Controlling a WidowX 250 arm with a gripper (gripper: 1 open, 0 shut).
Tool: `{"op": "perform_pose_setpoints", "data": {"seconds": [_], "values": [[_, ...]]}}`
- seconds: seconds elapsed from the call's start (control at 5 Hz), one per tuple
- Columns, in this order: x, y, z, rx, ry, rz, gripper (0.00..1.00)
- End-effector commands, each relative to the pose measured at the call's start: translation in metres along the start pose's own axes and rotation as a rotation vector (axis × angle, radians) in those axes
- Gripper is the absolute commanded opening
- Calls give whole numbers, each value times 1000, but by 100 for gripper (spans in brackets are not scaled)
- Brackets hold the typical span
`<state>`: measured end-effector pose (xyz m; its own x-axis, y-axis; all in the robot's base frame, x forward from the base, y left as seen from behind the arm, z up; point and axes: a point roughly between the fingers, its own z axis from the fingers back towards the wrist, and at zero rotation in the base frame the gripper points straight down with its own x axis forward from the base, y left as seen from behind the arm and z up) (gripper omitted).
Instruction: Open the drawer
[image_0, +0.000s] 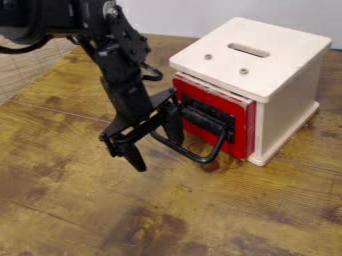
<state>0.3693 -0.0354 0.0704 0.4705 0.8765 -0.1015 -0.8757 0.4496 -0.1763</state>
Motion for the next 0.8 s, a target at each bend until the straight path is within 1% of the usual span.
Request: {"op": "perform_pose_setpoints", "data": {"seconds": [0.0, 0.4, 0.6], "values": [[8, -4, 13, -36, -12, 30, 100], [11, -5, 13, -33, -1, 47, 100], [8, -7, 11, -38, -2, 61, 100]]}}
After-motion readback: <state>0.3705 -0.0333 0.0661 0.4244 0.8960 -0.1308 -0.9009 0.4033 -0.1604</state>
